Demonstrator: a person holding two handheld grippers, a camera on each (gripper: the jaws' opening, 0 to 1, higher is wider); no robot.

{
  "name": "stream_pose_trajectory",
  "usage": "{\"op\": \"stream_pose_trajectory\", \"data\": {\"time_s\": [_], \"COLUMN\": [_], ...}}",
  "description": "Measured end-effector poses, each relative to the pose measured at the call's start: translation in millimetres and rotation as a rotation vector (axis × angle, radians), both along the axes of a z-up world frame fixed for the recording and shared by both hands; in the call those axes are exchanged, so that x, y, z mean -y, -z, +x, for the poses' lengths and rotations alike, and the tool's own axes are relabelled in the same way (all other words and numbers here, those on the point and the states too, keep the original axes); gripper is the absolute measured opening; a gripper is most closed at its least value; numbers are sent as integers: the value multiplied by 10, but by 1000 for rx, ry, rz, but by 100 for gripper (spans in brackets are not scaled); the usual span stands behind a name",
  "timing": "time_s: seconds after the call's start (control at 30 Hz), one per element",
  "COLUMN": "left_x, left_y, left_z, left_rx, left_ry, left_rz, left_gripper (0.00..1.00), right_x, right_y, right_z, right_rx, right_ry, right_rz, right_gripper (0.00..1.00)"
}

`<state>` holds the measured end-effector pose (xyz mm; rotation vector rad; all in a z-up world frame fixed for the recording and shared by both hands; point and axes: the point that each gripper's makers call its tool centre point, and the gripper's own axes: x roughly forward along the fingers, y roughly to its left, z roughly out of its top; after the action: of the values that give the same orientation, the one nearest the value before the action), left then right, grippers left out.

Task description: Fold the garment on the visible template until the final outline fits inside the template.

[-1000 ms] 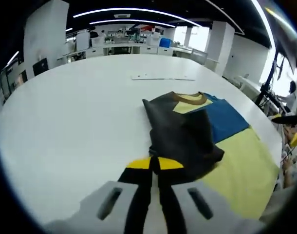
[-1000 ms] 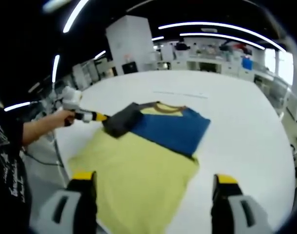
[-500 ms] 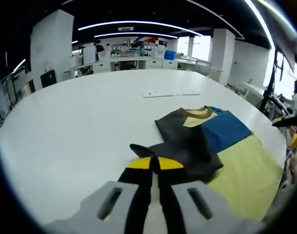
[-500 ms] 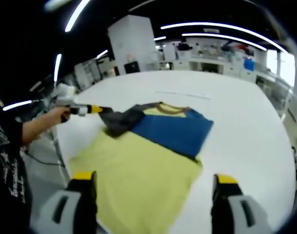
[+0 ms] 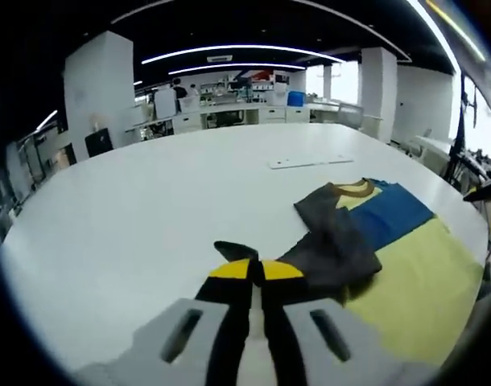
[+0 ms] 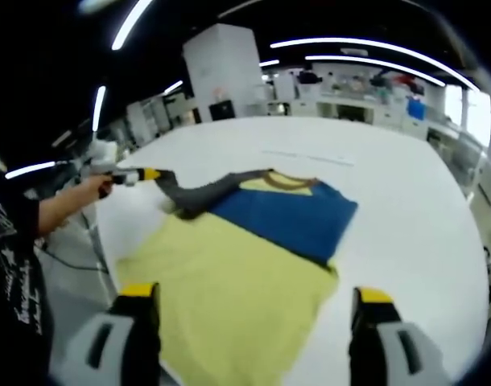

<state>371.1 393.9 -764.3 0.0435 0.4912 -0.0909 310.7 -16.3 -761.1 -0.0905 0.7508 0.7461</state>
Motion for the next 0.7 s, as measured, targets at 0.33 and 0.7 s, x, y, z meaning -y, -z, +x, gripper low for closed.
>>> {"op": "stream_pose_trajectory", "data": {"time_s": [0.33,0.7], "left_x": [-318,-702], "left_y": [92,168], "left_z": [-144,-347], "left_rx": [-10,-20], "left_ry": [-88,-201], "left_rz": [4,-26], "left_gripper": [0,0], "right_x": [-1,-2], "right_y": [19,25], "right_z": [-15,-15], "right_rx": [-7,-9], "right_ry": [-2,-7], "right_rz": [-2,-7], "right_gripper": [99,99]}}
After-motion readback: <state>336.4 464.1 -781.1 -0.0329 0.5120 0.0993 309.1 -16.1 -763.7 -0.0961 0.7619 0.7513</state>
